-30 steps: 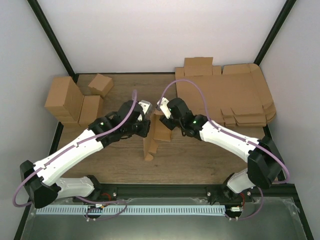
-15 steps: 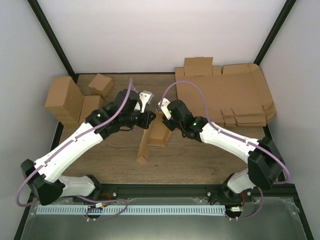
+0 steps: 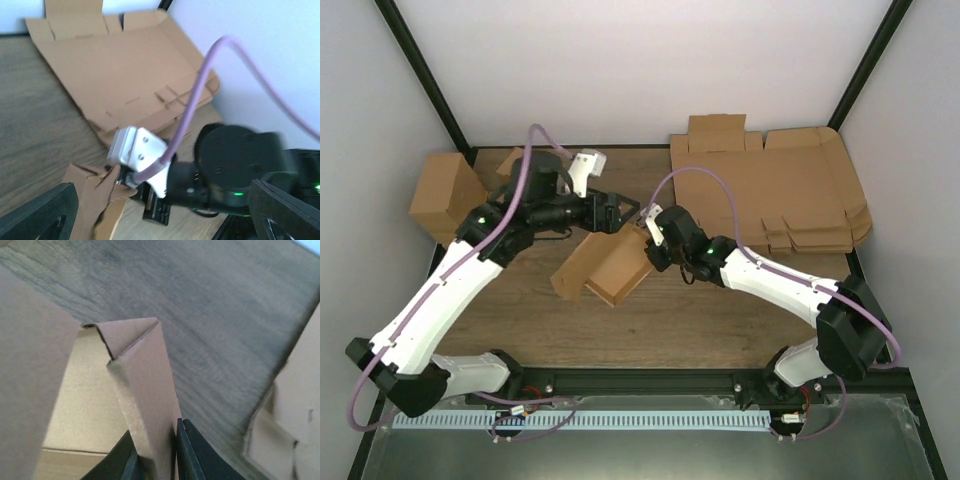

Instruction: Fold the paper box

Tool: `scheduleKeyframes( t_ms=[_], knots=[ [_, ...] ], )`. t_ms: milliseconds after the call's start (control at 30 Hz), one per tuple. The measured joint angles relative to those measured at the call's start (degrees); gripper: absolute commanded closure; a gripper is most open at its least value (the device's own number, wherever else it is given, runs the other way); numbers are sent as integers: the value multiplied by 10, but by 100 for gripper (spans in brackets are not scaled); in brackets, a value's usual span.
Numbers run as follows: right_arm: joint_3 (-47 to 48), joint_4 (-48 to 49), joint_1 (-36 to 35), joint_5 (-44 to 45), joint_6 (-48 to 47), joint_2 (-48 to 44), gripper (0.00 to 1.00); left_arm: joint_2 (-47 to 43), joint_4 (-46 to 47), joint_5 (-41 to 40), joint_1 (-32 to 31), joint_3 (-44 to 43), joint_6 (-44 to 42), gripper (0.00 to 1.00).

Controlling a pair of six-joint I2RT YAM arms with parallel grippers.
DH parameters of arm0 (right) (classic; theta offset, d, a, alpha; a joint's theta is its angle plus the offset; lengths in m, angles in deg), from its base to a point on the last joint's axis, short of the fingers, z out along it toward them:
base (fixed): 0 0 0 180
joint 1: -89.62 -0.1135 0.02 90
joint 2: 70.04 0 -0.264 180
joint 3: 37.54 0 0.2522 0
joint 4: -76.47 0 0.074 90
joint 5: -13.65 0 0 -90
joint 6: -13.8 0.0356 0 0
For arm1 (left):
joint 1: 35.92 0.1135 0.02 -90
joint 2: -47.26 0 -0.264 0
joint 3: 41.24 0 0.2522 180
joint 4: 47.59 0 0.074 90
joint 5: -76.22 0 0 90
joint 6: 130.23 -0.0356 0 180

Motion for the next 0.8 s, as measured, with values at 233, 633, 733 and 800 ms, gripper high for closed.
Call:
scheduleKeyframes(
  t_ms=[233,633,733,800],
  knots=[
    [-63,-6,27,-102,137,-26,81,-63,-24,-12,9,-52,3,0],
    [-174,-29,50,-249,249,-29,78,-88,-34,17,157,132,15,0],
    [-179,-31,50,-255,254,-17,76,-72,-13,44,204,202,18,0],
    [-179,-31,50,-252,259,-10,73,-63,2,57,221,236,21,0]
  ],
)
